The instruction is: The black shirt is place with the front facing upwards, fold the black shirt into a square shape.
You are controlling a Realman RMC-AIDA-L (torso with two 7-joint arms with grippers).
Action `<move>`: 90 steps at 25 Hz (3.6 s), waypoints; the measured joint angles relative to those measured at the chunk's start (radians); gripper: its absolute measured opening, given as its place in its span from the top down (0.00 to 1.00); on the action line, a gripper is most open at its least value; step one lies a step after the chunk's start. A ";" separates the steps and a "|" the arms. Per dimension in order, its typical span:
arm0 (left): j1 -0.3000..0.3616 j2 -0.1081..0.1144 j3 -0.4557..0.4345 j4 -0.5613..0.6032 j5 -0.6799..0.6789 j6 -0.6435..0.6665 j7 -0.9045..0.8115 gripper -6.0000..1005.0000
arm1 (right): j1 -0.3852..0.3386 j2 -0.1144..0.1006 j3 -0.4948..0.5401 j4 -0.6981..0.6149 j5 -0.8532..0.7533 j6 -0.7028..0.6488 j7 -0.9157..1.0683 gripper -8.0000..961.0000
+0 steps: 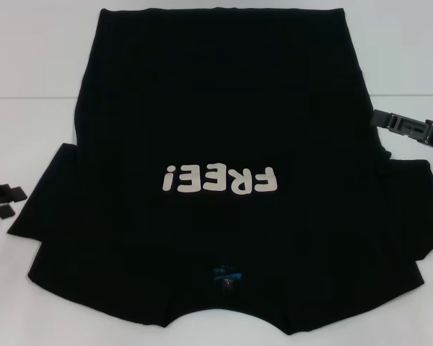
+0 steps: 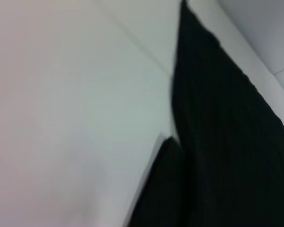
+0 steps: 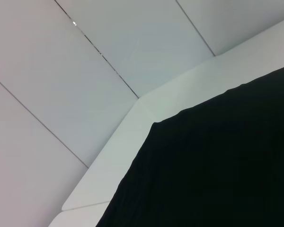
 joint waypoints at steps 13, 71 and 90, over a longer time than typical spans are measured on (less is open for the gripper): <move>0.025 -0.006 0.010 -0.011 0.040 -0.069 -0.060 0.41 | -0.001 0.000 0.000 -0.002 0.012 0.004 0.000 0.21; 0.001 -0.020 0.041 -0.010 0.078 -0.116 -0.002 0.42 | -0.001 0.000 0.000 0.003 0.012 0.009 -0.011 0.22; -0.022 -0.031 0.068 -0.010 0.078 -0.098 -0.001 0.42 | -0.005 0.000 0.000 0.003 0.012 0.010 -0.013 0.23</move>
